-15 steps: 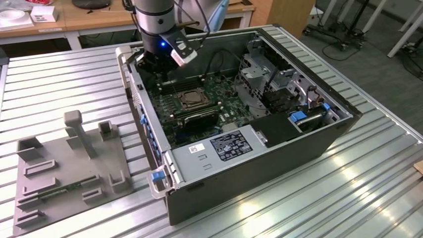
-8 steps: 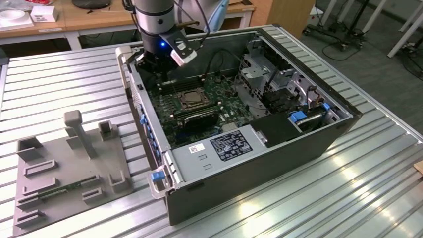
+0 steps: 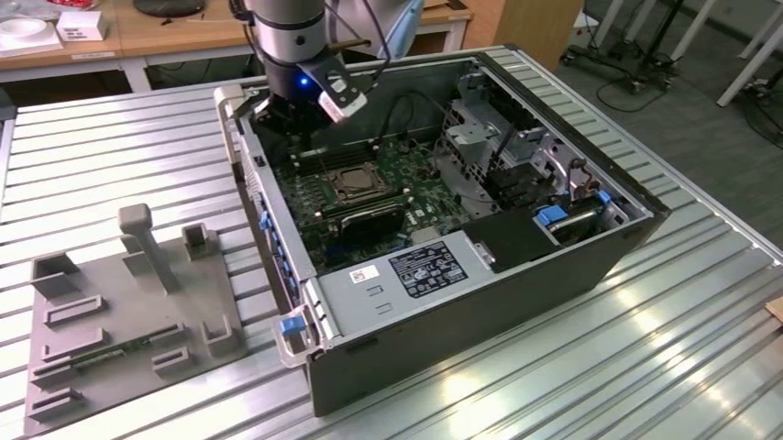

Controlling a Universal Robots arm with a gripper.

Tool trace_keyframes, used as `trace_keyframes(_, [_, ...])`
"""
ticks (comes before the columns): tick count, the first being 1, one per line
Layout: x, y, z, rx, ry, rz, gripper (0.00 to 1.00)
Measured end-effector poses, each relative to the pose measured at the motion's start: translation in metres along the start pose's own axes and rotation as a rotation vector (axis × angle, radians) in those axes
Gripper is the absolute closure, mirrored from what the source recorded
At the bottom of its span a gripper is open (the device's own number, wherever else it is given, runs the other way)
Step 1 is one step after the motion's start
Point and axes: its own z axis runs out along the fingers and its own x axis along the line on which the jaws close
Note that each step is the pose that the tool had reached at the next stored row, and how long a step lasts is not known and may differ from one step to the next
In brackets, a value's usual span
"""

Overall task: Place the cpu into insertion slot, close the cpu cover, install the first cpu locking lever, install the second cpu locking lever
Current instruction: 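Install the first cpu locking lever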

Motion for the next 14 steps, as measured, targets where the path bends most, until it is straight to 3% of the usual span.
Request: trace_keyframes(14, [-0.0195,0.0010,0.0027,-0.0005,0.0002,0.000,0.89])
